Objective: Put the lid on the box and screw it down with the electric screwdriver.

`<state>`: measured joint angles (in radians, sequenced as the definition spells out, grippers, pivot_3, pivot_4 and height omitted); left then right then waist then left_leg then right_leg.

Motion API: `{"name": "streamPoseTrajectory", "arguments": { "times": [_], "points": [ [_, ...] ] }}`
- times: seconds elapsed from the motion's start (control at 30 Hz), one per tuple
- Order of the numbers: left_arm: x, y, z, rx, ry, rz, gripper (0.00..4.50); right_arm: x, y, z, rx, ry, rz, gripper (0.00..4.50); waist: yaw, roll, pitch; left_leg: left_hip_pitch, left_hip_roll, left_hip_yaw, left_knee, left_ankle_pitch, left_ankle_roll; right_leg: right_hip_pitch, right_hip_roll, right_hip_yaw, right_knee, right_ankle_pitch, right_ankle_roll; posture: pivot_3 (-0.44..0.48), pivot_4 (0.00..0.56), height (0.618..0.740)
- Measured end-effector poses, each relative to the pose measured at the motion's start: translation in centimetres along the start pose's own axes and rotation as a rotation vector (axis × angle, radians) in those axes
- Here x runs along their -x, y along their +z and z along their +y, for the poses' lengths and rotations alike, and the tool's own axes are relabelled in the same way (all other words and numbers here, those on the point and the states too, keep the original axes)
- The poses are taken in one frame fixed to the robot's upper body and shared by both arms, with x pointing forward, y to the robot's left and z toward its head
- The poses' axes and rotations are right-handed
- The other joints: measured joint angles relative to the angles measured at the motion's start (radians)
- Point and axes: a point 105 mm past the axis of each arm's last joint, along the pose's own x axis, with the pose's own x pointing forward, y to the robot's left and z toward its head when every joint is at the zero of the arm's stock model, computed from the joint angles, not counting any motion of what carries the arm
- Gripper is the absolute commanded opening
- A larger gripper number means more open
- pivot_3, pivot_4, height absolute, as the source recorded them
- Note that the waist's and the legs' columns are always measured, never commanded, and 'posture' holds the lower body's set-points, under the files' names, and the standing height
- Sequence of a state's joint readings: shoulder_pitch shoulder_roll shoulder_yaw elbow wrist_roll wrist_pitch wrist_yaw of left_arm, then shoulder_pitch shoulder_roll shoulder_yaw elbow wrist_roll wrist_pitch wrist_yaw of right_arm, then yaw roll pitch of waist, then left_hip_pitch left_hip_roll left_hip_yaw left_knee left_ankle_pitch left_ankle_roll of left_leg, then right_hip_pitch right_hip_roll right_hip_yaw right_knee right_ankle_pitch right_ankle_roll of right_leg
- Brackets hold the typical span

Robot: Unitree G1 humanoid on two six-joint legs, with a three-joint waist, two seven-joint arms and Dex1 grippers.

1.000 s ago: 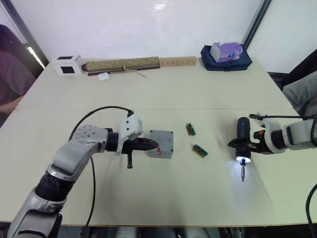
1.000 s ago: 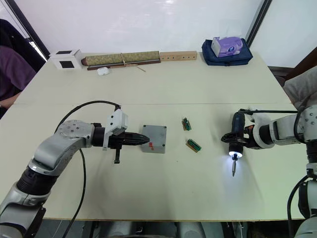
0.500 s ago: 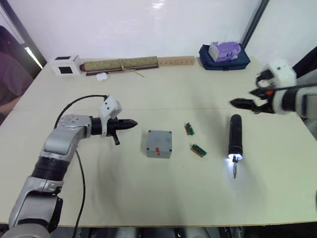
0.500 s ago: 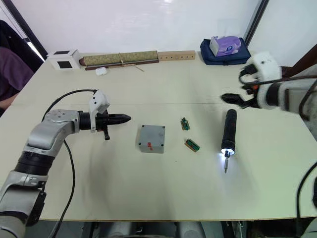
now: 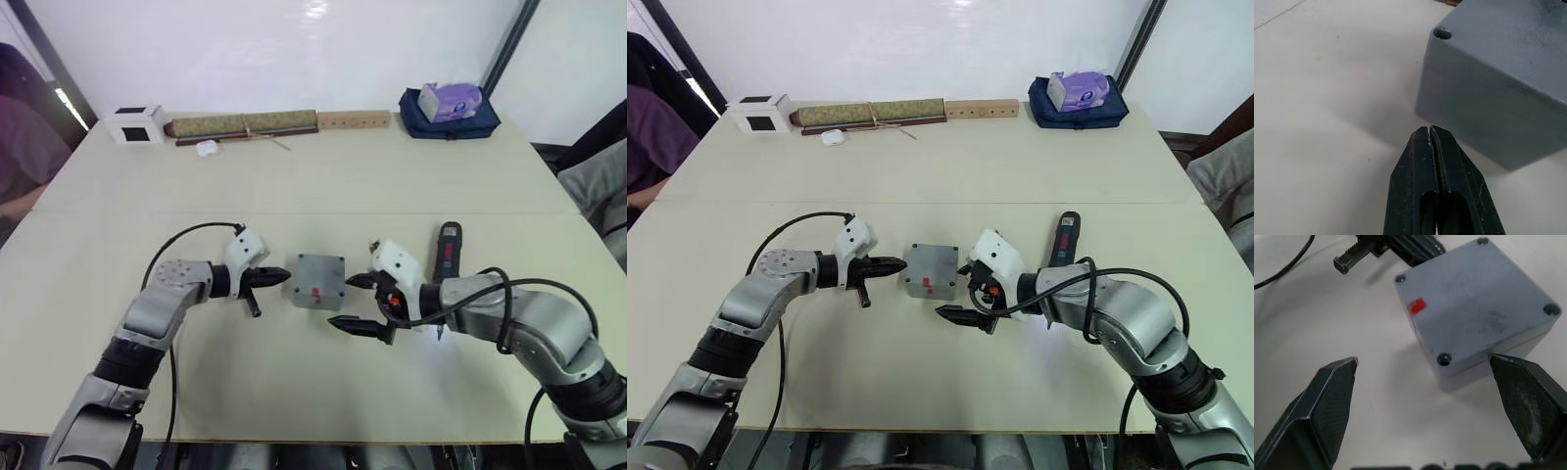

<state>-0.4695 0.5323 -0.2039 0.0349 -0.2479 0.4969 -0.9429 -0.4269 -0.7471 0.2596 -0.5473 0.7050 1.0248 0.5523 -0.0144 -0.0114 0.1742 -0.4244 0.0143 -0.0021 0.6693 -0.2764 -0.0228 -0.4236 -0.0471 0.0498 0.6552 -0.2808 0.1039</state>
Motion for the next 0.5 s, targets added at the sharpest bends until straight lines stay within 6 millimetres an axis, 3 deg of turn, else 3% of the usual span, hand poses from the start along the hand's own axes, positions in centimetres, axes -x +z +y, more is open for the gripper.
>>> {"name": "streamPoseTrajectory", "arguments": {
  "times": [0.2, 0.43, 0.5],
  "points": [
    [-1.1, 0.6, 0.4, -0.023, -0.014, -0.003, 0.0, -0.2, -0.7, -0.2, -0.011, -0.029, 0.027, 4.44, 0.005, 0.0, 0.0, 0.0, -0.001, 0.0, 0.0, 0.0, 0.0, 0.0, 0.0, 0.0, 0.0, 0.0, 0.0, 0.0, 0.15, 0.74],
    [-4.0, 2.4, 1.2, -0.063, -0.032, -0.059, 0.0, -1.1, -0.7, 2.8, -0.088, 0.1, 0.005, 4.44, 0.001, 0.0, 0.0, 0.0, -0.002, -0.001, 0.001, 0.0, 0.0, 0.0, 0.0, 0.0, 0.001, 0.0, 0.0, 0.0, 0.15, 0.74],
    [-4.0, 2.5, 1.5, -0.079, -0.025, -0.061, 0.0, -1.1, -0.7, 3.0, -0.092, 0.105, 0.006, 4.44, -0.003, 0.0, 0.0, 0.0, -0.002, 0.0, 0.001, 0.0, 0.0, 0.0, 0.001, 0.0, 0.002, 0.0, 0.0, 0.0, 0.15, 0.74]
  ]
}}
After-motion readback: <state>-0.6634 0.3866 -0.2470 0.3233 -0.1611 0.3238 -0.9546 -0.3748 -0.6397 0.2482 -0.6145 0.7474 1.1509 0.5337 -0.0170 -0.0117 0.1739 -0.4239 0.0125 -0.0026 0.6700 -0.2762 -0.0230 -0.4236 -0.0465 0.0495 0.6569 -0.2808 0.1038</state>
